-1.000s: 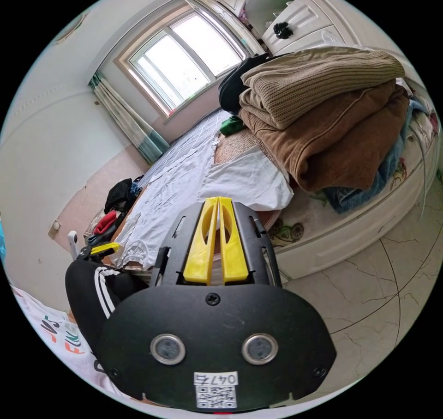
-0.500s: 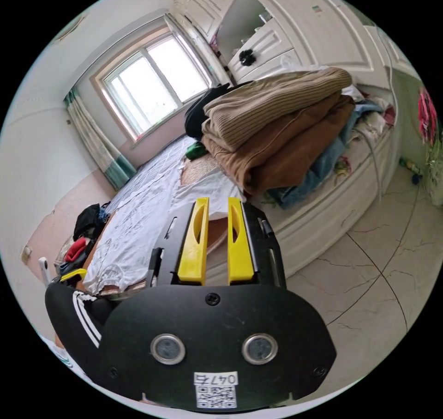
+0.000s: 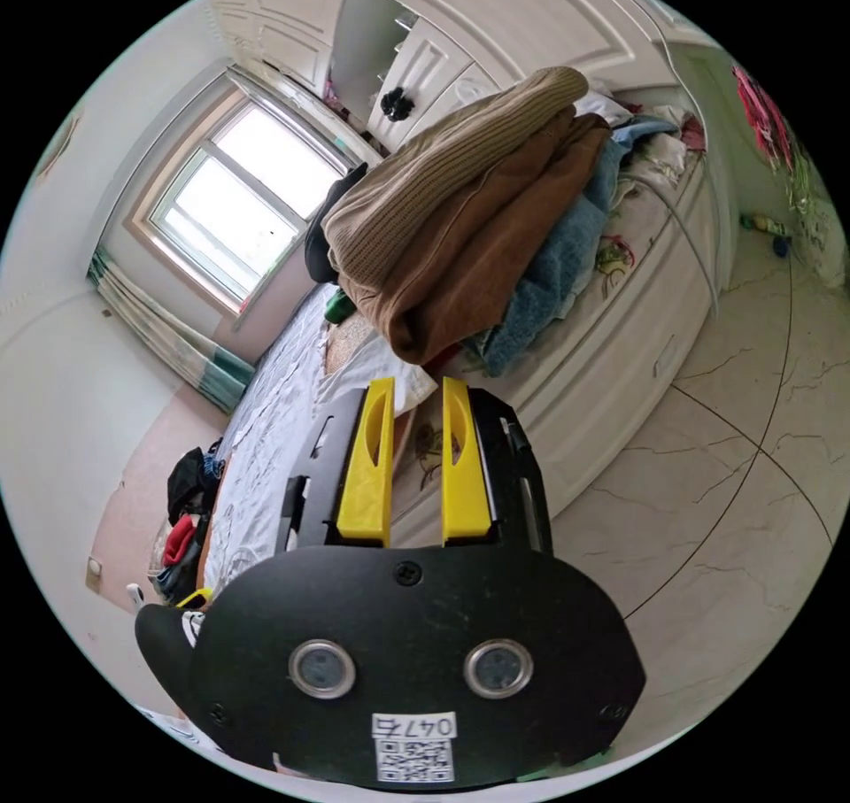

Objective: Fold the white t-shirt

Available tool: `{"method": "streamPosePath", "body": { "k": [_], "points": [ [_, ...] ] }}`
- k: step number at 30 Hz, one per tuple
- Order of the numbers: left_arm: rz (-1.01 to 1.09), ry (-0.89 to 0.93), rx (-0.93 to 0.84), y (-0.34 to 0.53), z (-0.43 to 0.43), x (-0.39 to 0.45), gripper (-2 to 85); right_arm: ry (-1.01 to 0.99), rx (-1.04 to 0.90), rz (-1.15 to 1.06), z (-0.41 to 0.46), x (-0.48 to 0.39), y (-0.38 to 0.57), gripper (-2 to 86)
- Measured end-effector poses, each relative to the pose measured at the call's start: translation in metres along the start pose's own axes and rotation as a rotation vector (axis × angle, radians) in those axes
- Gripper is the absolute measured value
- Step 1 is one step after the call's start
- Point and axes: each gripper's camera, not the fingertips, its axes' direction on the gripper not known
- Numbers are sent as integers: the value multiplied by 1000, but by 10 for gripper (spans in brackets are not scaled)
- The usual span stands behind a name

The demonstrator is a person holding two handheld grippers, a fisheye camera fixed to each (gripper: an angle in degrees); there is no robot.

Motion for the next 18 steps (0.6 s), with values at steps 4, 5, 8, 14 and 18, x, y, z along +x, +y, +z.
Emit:
{"method": "streamPosePath", "body": {
  "k": [4,5,8,14,18],
  "points": [
    [-9,-2,1,13,-1,-14,6,-61,-20,44,8,17,2,21],
    [-14,1,1,16,-2,-19,6,-70,-26,59,11,21,1,14],
    [-19,6,0,24,-3,-28,5,-122,-29,76,16,30,2,-6],
    [-23,13,-5,35,-5,-42,4,-77,-2,-10,20,6,-2,-9],
    [-22,10,-6,41,-7,-46,3,-48,-7,4,30,5,3,7]
  ]
}}
